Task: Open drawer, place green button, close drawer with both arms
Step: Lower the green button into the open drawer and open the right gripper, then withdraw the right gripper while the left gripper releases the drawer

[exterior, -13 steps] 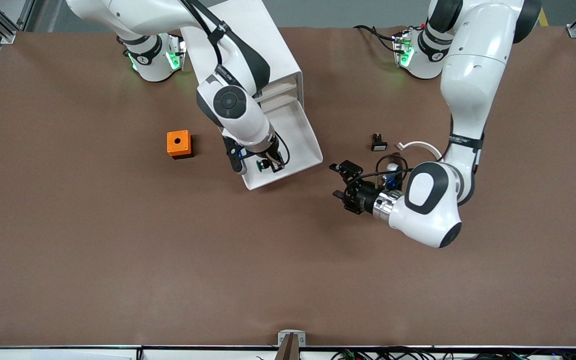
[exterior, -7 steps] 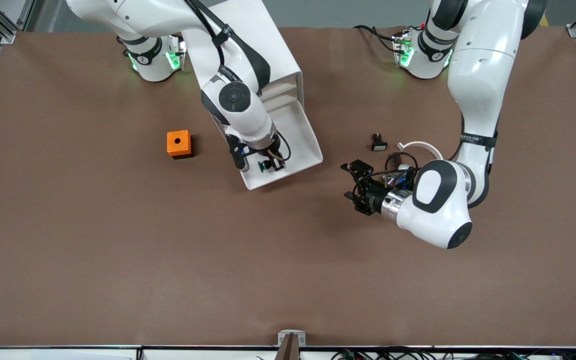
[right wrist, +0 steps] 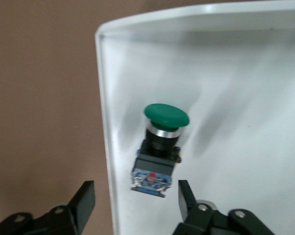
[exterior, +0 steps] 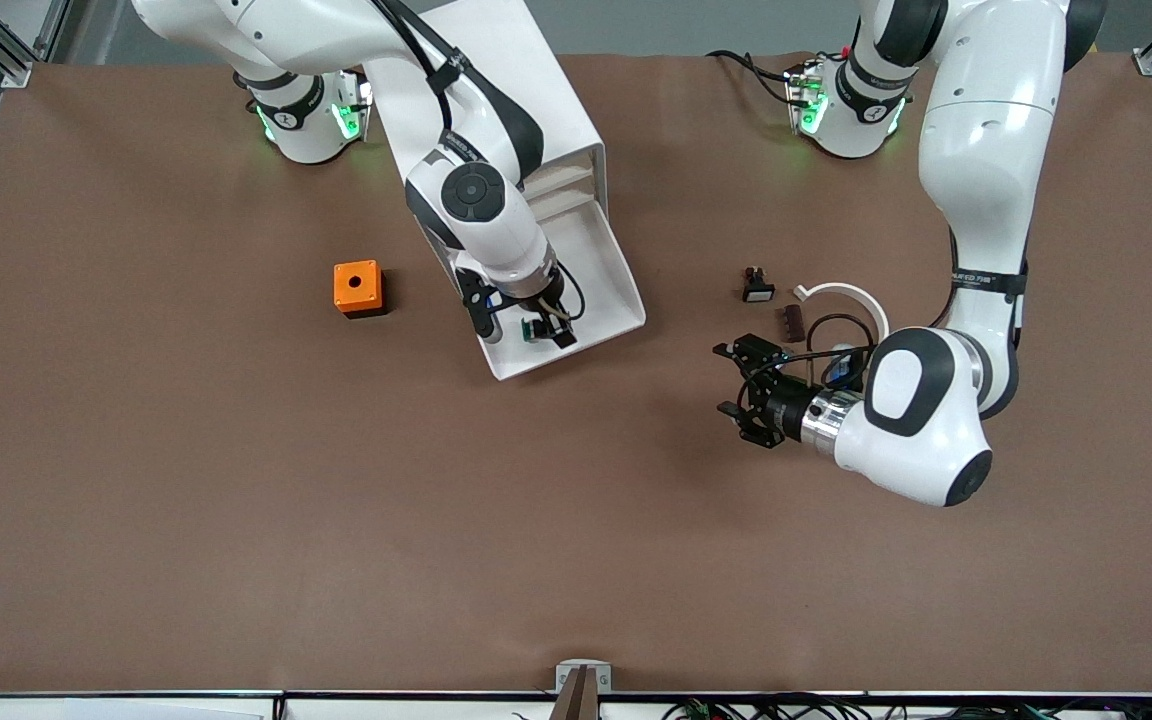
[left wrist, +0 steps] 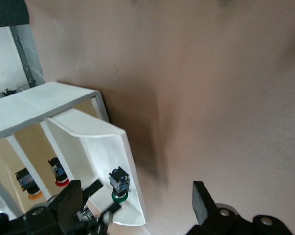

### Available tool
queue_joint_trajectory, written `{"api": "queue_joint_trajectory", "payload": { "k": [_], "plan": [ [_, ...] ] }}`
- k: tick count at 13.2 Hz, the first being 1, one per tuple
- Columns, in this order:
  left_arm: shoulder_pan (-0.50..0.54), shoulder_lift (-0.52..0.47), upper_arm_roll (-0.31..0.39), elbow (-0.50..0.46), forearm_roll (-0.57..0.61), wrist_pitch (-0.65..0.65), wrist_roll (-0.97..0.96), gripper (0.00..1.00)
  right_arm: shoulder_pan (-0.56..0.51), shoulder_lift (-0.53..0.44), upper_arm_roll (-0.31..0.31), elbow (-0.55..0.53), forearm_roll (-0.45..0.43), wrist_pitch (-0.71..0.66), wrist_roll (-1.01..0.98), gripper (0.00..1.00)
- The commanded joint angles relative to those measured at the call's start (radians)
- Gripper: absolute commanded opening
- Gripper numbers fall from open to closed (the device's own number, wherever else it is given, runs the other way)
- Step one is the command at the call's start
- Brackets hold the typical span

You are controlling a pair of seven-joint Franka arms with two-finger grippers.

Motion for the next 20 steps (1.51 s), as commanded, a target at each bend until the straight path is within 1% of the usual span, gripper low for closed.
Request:
{"api": "queue_joint_trajectory", "payload": {
  "k": [1, 2, 3, 4, 6, 7, 9, 10, 13, 14, 16, 17, 18, 19, 20],
  "plan": [
    [-0.003, -0.018, 0.024, -0.007, 0.04, -0.013, 0.056, 1.0, -0.077, -0.024, -0.001, 0.062, -0.057, -0.017, -0.018, 1.0],
    [-0.003, -0.018, 0.033, -0.007, 0.04, -0.013, 0.079, 1.0, -0.106, -0.025, 0.0, 0.088, -0.103, -0.049, -0.076, 1.0],
    [-0.005, -0.017, 0.042, -0.007, 0.04, -0.012, 0.094, 1.0, -0.146, -0.023, 0.002, 0.13, -0.114, -0.099, -0.139, 1.0],
    [-0.008, -0.015, 0.05, -0.007, 0.04, -0.006, 0.113, 1.0, -0.183, -0.023, 0.003, 0.165, -0.113, -0.145, -0.218, 1.0],
    [-0.011, -0.014, 0.059, -0.007, 0.04, 0.008, 0.166, 1.0, -0.226, -0.035, 0.002, 0.213, -0.116, -0.233, -0.453, 1.0],
    [-0.011, -0.012, 0.059, -0.007, 0.04, 0.011, 0.185, 1.0, -0.272, -0.04, 0.003, 0.239, -0.113, -0.282, -0.551, 1.0],
    [-0.018, -0.011, 0.059, -0.007, 0.048, 0.028, 0.241, 1.0, -0.347, -0.04, 0.005, 0.315, -0.104, -0.406, -0.671, 1.0],
    [-0.023, -0.011, 0.059, -0.007, 0.063, 0.042, 0.269, 1.0, -0.39, -0.041, 0.008, 0.334, -0.103, -0.46, -0.736, 1.0],
    [-0.07, -0.009, 0.053, -0.007, 0.172, 0.112, 0.333, 1.0, -0.491, -0.115, 0.005, 0.329, -0.1, -0.564, -1.042, 1.0],
    [-0.098, -0.009, 0.055, -0.007, 0.209, 0.145, 0.359, 1.0, -0.514, -0.136, 0.005, 0.329, -0.09, -0.568, -1.12, 1.0],
    [-0.147, -0.009, 0.055, -0.007, 0.259, 0.212, 0.396, 1.0, -0.557, -0.185, 0.002, 0.329, -0.073, -0.632, -1.253, 1.0],
    [-0.172, -0.007, 0.052, -0.008, 0.288, 0.25, 0.428, 1.0, -0.571, -0.213, -0.009, 0.329, -0.067, -0.661, -1.325, 1.0],
    [-0.195, -0.001, 0.05, -0.013, 0.322, 0.29, 0.491, 1.0, -0.573, -0.245, -0.045, 0.328, -0.044, -0.698, -1.41, 1.0],
    [-0.224, 0.017, 0.045, -0.013, 0.37, 0.318, 0.607, 0.99, -0.568, -0.27, -0.097, 0.328, -0.001, -0.727, -1.481, 1.0],
    [-0.247, 0.023, 0.045, -0.016, 0.387, 0.329, 0.704, 1.0, -0.562, -0.294, -0.146, 0.326, 0.034, -0.752, -1.555, 1.0]
  ]
}}
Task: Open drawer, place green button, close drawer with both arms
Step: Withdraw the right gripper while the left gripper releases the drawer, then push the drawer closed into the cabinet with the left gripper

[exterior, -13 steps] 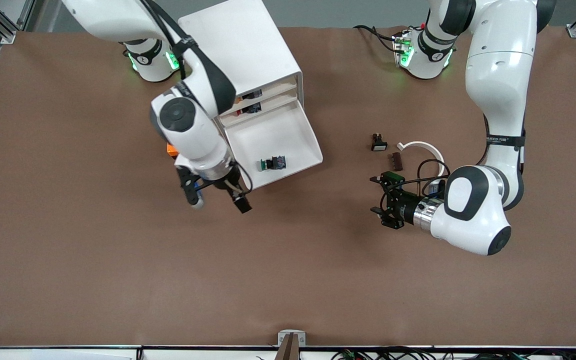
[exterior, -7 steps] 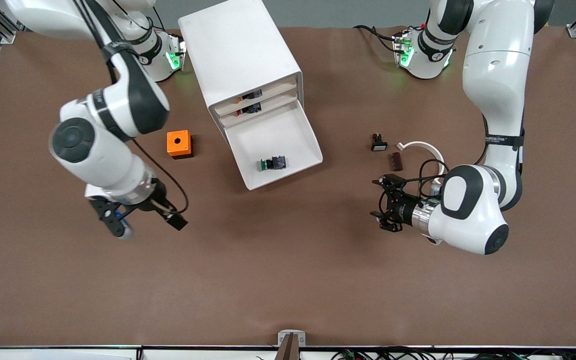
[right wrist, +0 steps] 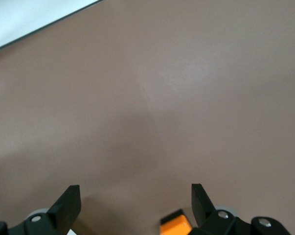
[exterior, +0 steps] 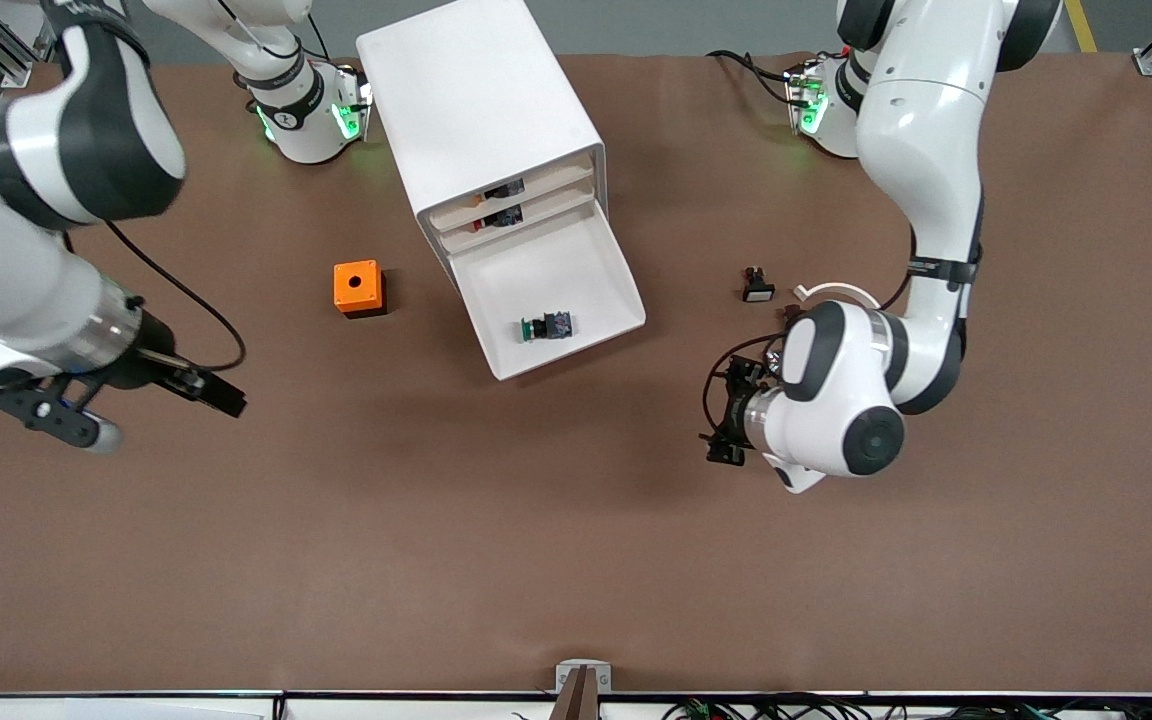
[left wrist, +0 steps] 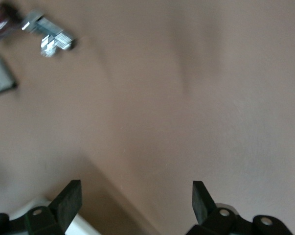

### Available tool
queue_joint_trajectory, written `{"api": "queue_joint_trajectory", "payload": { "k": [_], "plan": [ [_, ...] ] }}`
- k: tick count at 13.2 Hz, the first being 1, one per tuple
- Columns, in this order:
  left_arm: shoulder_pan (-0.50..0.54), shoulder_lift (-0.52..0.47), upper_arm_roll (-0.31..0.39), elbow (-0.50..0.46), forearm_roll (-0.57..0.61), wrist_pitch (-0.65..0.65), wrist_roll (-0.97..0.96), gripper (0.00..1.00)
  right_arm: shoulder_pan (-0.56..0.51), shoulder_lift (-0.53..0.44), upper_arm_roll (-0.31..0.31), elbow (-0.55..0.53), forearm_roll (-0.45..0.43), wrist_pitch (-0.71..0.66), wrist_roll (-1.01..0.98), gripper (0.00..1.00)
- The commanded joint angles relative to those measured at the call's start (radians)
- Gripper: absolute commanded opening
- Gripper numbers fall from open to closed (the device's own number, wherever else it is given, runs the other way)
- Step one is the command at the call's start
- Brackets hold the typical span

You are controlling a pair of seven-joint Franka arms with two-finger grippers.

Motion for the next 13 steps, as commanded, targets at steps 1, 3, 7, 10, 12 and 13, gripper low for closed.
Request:
{"api": "queue_joint_trajectory", "payload": {
  "k": [1, 3, 7, 10, 12, 13],
  "plan": [
    [-0.057, 0.023, 0.003, -0.011, 0.052, 0.051, 0.221, 1.0, 0.01, -0.088, -0.114, -0.024, 0.08, -0.07, -0.196, 1.0],
    [-0.087, 0.027, -0.008, -0.014, 0.05, 0.094, 0.345, 1.0, 0.074, -0.137, -0.194, -0.029, 0.079, -0.116, -0.229, 1.0],
    [-0.205, 0.056, -0.009, -0.02, 0.085, 0.15, 0.44, 1.0, 0.128, -0.22, -0.247, -0.073, 0.079, -0.153, -0.358, 1.0],
    [-0.291, 0.07, -0.009, -0.021, 0.104, 0.192, 0.521, 1.0, 0.136, -0.262, -0.248, -0.116, 0.063, -0.158, -0.359, 1.0],
    [-0.31, 0.059, -0.03, -0.021, 0.088, 0.19, 0.521, 1.0, 0.127, -0.257, -0.247, -0.113, 0.063, -0.166, -0.361, 1.0],
    [-0.314, 0.057, -0.058, -0.021, 0.088, 0.19, 0.504, 1.0, 0.124, -0.256, -0.248, -0.112, 0.063, -0.167, -0.362, 1.0]
  ]
}}
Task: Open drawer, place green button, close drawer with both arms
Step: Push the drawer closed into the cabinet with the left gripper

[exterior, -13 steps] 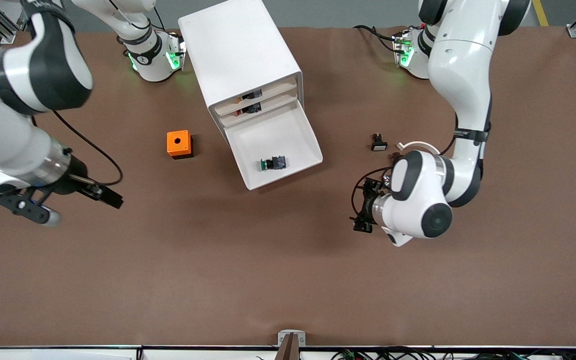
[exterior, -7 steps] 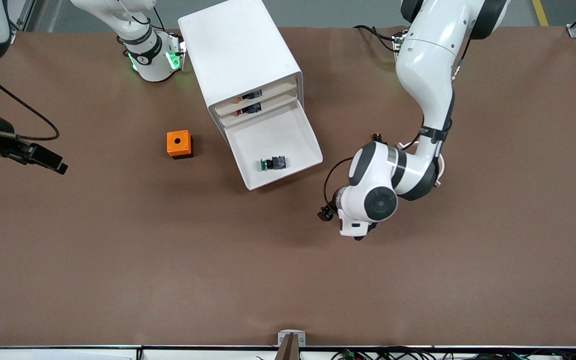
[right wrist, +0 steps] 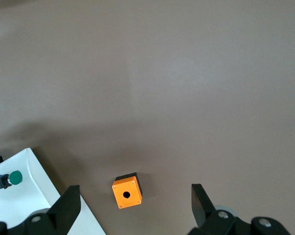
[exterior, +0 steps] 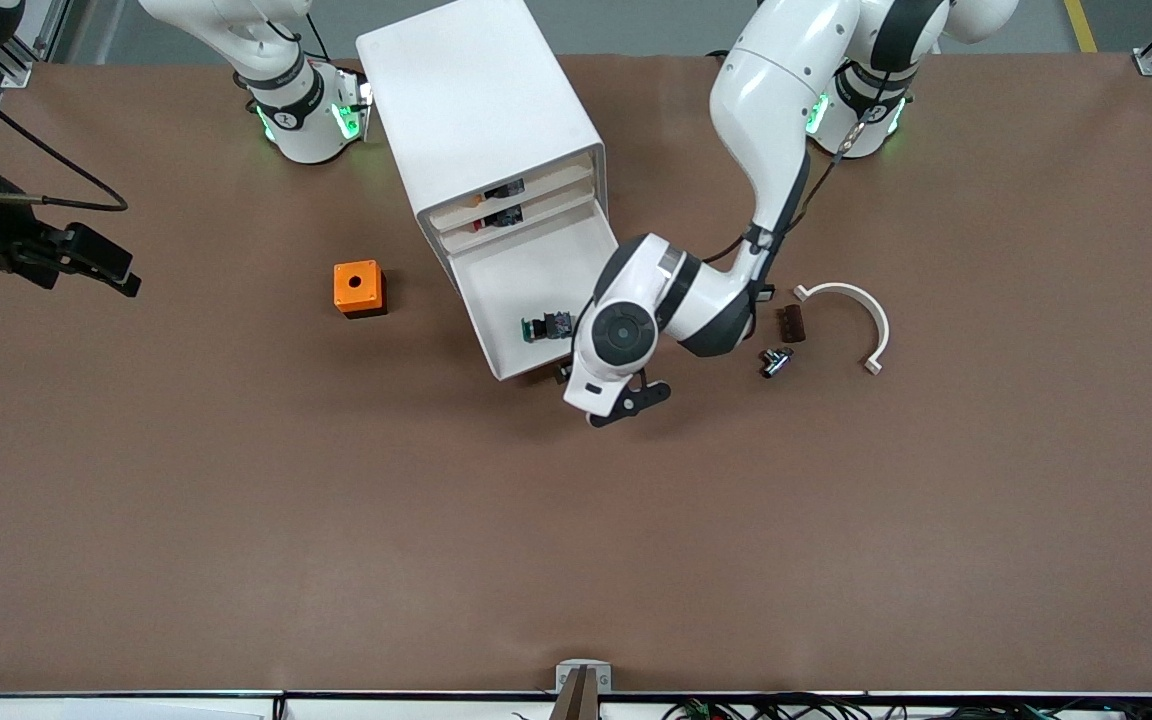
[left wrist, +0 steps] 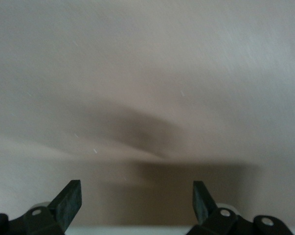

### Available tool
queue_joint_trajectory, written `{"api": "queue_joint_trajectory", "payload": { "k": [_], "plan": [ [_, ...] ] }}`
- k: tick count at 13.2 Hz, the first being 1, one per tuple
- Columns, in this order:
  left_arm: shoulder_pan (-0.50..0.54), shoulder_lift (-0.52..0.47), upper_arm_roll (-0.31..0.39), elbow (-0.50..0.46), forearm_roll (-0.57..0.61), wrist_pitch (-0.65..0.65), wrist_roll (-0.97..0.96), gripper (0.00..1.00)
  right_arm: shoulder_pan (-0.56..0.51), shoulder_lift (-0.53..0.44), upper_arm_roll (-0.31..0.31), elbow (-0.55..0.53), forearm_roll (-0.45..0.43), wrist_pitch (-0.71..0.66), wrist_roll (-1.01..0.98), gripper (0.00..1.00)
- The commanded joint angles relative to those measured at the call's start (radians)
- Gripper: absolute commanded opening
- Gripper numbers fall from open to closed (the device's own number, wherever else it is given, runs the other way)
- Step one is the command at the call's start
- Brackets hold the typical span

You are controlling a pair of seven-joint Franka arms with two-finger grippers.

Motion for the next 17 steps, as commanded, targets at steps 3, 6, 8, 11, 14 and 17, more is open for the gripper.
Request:
{"api": "queue_joint_trajectory", "payload": {
  "k": [3, 6, 8, 11, 14, 17],
  "plan": [
    [-0.018, -0.02, -0.086, -0.019, 0.006, -0.011, -0.025, 1.0, -0.003, -0.02, -0.014, -0.014, -0.004, -0.012, -0.018, 1.0],
    [-0.065, -0.02, -0.102, -0.021, 0.008, -0.009, -0.098, 1.0, 0.0, -0.02, -0.011, 0.012, -0.003, -0.013, -0.019, 1.0],
    [-0.101, -0.02, -0.102, -0.021, 0.005, -0.011, -0.141, 1.0, -0.003, -0.017, -0.012, 0.018, -0.003, -0.012, -0.036, 1.0],
    [-0.138, -0.017, -0.118, -0.024, 0.005, -0.012, -0.197, 1.0, -0.014, -0.015, -0.016, 0.018, 0.003, -0.01, -0.094, 1.0],
    [-0.139, -0.01, -0.155, -0.035, 0.005, -0.012, -0.251, 1.0, -0.011, -0.017, -0.012, 0.019, -0.003, -0.012, -0.097, 1.0],
    [-0.139, -0.01, -0.181, -0.048, 0.005, -0.012, -0.256, 1.0, -0.014, -0.015, -0.015, 0.035, 0.009, -0.012, -0.122, 1.0]
  ]
}}
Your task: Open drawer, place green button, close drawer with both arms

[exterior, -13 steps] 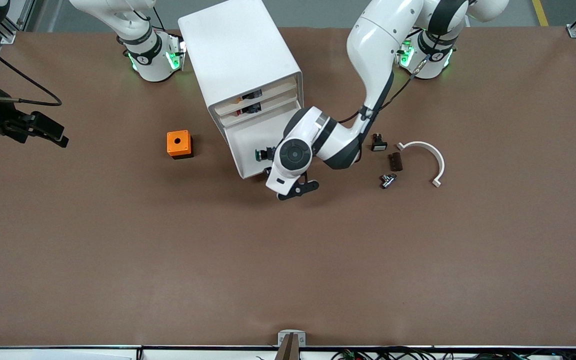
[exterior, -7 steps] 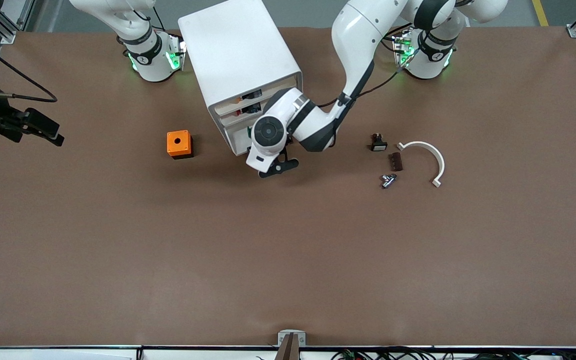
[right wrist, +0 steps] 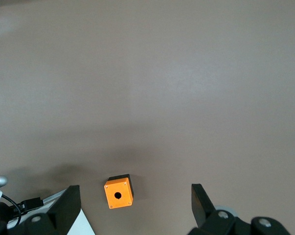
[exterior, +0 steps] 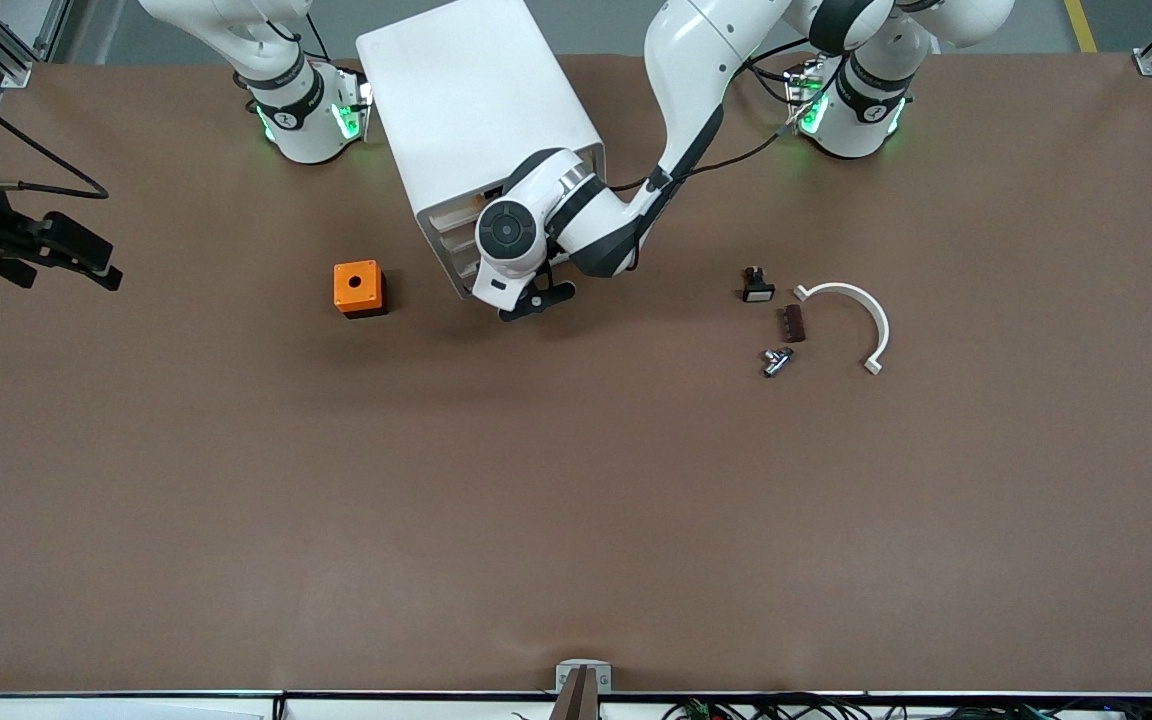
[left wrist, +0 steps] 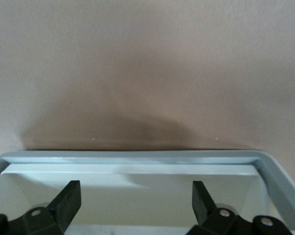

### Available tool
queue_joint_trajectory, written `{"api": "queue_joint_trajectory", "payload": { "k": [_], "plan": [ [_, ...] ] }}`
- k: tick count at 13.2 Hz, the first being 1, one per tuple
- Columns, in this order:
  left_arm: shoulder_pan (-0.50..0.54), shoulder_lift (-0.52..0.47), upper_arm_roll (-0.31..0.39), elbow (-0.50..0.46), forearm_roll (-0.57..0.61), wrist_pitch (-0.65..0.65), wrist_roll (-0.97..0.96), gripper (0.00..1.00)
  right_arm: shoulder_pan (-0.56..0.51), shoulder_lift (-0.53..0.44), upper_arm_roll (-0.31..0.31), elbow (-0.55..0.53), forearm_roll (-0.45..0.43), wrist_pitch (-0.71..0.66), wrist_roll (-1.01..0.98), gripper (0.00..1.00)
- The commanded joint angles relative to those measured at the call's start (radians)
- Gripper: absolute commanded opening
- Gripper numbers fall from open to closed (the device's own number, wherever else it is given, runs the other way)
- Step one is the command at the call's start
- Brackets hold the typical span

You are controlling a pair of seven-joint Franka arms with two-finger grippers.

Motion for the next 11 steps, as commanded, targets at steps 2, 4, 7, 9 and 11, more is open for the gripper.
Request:
{"api": "queue_joint_trajectory", "payload": {
  "k": [2, 4, 7, 9, 11],
  "plan": [
    [0.004, -0.014, -0.019, -0.028, 0.005, -0.007, -0.017, 1.0, -0.014, -0.01, 0.001, 0.019, 0.01, -0.007, -0.034, 1.0],
    [0.03, -0.02, -0.006, -0.025, 0.009, -0.007, -0.019, 1.0, -0.012, -0.012, 0.004, 0.04, -0.008, -0.007, -0.049, 1.0],
    [0.15, -0.043, 0.014, -0.022, 0.025, -0.007, -0.012, 1.0, -0.015, -0.01, 0.001, 0.042, -0.008, -0.009, -0.049, 1.0],
    [0.194, -0.079, 0.063, -0.019, 0.086, -0.009, -0.005, 1.0, -0.015, -0.01, 0.001, 0.042, -0.008, -0.007, -0.049, 1.0],
    [0.236, -0.122, 0.079, -0.017, 0.2, -0.045, -0.003, 1.0, -0.015, -0.009, 0.001, 0.043, -0.008, -0.007, -0.048, 1.0]
  ]
}}
